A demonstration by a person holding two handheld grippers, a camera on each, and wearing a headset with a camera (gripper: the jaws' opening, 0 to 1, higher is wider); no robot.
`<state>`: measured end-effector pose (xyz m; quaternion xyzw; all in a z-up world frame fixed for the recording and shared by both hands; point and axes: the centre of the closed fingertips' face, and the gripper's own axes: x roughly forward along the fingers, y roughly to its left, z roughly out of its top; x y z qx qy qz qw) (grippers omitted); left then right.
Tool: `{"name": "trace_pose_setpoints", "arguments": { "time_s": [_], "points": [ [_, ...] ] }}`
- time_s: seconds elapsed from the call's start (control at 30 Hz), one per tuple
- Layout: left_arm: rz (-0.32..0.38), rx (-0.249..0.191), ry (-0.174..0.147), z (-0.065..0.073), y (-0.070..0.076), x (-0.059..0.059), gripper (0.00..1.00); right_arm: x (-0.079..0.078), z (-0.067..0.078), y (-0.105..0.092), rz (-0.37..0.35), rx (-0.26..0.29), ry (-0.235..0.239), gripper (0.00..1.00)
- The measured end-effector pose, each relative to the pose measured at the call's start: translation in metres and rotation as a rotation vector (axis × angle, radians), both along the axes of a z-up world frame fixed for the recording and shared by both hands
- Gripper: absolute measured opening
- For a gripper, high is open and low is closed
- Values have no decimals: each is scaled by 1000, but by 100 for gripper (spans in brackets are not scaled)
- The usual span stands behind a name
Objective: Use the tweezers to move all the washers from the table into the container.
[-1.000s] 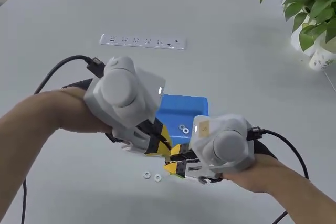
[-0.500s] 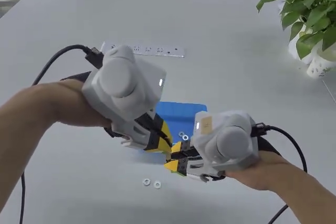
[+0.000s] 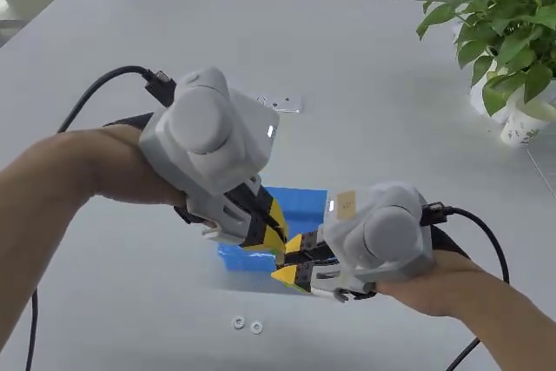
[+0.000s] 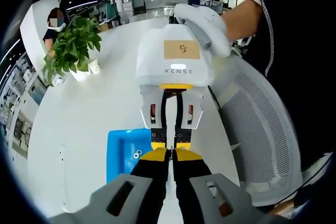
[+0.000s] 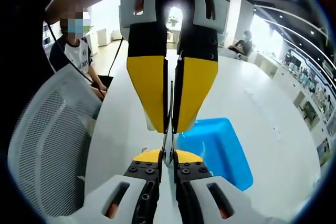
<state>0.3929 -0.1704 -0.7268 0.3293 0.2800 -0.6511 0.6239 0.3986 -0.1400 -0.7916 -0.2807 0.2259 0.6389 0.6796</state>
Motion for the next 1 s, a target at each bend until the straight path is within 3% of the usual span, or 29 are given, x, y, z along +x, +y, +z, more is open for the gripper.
{"name": "trace_pose_setpoints", "arguments": {
  "time_s": [0.37,1.0],
  "points": [
    [5,0,-26,3,-2,23,7,25,4,-1,-22,4,-18,10],
    [8,25,-24,-18,6,53,7,54,-17,7,-18,-3,2,10]
  ]
}}
